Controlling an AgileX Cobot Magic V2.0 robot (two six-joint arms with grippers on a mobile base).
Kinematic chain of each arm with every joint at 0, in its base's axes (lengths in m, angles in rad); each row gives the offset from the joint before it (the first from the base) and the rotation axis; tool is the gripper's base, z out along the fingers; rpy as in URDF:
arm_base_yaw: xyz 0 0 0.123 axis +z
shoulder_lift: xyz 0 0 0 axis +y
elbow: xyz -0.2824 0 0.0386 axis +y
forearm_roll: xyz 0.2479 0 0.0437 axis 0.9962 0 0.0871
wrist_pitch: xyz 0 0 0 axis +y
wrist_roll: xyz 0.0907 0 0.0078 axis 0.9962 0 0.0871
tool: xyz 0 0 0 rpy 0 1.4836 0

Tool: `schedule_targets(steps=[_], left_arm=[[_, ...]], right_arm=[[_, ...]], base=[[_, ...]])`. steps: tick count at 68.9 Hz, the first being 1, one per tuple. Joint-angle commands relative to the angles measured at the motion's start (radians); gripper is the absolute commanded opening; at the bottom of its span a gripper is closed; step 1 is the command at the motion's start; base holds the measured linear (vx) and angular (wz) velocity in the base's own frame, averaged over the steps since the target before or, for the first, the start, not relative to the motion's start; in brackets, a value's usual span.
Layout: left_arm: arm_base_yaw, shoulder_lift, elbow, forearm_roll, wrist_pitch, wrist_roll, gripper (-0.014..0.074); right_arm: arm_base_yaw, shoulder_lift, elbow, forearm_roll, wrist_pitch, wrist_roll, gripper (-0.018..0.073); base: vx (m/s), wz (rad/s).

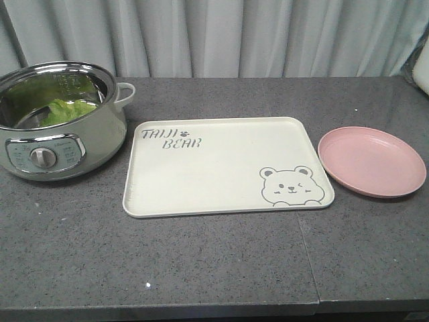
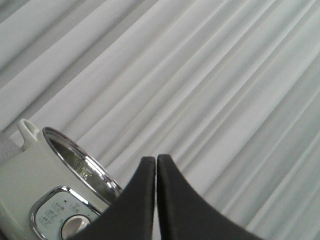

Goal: Transfer vegetables to tray and serve

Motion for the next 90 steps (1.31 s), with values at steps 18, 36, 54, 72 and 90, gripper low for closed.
schedule_targets(steps=[18,36,54,72,90], left_arm=[[-0.012,-0.012,-0.276,0.338,0.201,-0.020,0.0213],[-0.012,0.013,-0.461,0.318,0.424,-0.019,0.0496],[-0.012,0.391,-0.752,0.310,0.671,0.190,0.0496],[-0.012,0.896,-1.139,0.307,0.817,0.358,0.0496],[-0.012,1.337,-1.600,0.273,1.054,0.450,0.0496]], right_arm=[[-0.007,0.224,-0.191,0.180,-0.012,-0.176,0.0450],[-0.007,0.232,-0.192,0.188,-0.022,-0.177,0.0684],[-0.007,0.371,-0.334,0.188,0.051,-0.221,0.0643],[-0.007,0.588,-0.440,0.238,0.239,-0.227,0.0610],[-0.007,0.667,-0.440,0.258,0.360,-0.271,0.0574]], base=[[0.00,0.00],[0.00,0.00],[0.00,0.00],[0.00,0.00],[0.00,0.00]])
